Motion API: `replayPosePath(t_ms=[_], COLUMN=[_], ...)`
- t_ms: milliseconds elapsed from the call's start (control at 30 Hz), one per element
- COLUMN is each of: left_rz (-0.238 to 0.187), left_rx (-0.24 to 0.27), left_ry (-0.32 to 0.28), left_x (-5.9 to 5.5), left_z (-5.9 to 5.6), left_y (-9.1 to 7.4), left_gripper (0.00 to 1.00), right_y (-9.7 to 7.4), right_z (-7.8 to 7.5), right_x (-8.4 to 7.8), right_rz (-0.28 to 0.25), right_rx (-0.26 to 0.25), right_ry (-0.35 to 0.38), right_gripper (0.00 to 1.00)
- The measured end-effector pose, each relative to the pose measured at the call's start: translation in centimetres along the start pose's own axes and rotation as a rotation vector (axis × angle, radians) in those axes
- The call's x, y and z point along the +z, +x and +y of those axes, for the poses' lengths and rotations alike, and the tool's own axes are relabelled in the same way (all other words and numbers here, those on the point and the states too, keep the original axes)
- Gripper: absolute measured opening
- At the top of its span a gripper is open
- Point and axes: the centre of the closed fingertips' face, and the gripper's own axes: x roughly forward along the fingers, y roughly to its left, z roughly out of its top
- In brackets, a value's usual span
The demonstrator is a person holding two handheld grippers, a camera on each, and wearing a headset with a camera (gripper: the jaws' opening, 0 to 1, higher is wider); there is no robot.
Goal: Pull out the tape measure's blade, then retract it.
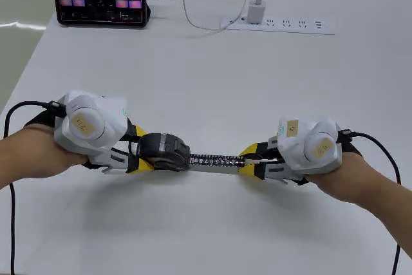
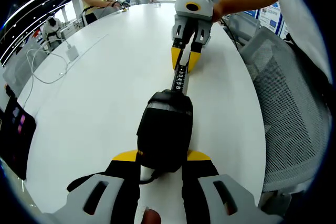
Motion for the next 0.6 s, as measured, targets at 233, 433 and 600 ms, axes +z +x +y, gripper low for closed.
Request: replayPosePath(t_ms=[233, 433, 600], left_rz=[0.000, -0.002, -0.002], left_rx=[-0.001, -0.001, 0.000], left_ry=[0.000, 0.001, 0.001], left_x=[0.0, 0.0, 0.0], left_z=[0.0, 0.0, 0.0], left_y=[0.0, 0.0, 0.0], left_gripper=[0.25, 0.25, 0.25], right_y=[-0.5, -1.2, -1.8], right_z=[-0.2, -0.4, -0.5], right_x=[-0.7, -1.5, -2.1], right_rz=[0.012, 0.026, 0.037], right_rx=[-0.003, -0.009, -0.012], right_ry=[0.003, 0.007, 0.009], right_gripper=[0.08, 0.08, 0.08])
